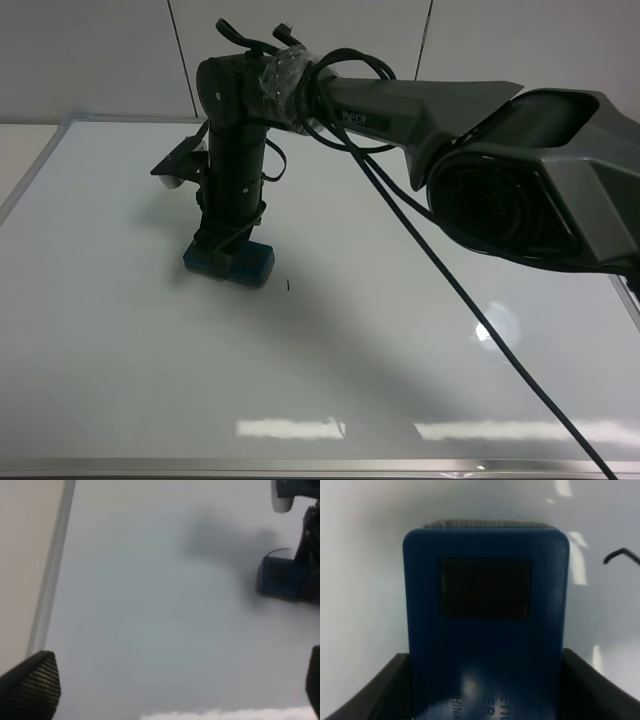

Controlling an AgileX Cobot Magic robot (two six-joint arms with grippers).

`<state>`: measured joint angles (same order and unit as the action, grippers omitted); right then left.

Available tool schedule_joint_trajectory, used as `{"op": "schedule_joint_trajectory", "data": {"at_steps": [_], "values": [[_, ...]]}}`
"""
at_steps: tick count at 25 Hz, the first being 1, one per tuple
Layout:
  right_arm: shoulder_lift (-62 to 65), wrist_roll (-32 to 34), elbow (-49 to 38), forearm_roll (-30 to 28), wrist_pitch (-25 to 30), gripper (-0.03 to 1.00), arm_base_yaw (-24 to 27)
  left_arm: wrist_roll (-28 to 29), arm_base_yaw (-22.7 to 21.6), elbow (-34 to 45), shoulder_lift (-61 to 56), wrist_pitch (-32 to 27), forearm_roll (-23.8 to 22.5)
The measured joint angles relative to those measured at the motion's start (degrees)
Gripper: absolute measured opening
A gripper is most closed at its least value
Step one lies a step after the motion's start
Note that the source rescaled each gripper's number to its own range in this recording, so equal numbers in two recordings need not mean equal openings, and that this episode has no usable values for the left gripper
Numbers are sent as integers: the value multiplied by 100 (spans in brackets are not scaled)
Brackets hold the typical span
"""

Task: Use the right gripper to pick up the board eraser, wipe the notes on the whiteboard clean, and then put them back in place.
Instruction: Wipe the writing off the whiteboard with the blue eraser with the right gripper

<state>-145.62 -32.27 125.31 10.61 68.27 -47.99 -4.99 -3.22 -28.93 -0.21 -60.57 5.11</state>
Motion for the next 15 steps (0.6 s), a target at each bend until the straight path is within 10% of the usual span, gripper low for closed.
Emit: {"op": "schedule_joint_trajectory", "data": {"at_steps": [15], "values": [[-390, 698, 593, -831, -669, 1, 18, 0, 0, 0, 0, 0, 0]]}}
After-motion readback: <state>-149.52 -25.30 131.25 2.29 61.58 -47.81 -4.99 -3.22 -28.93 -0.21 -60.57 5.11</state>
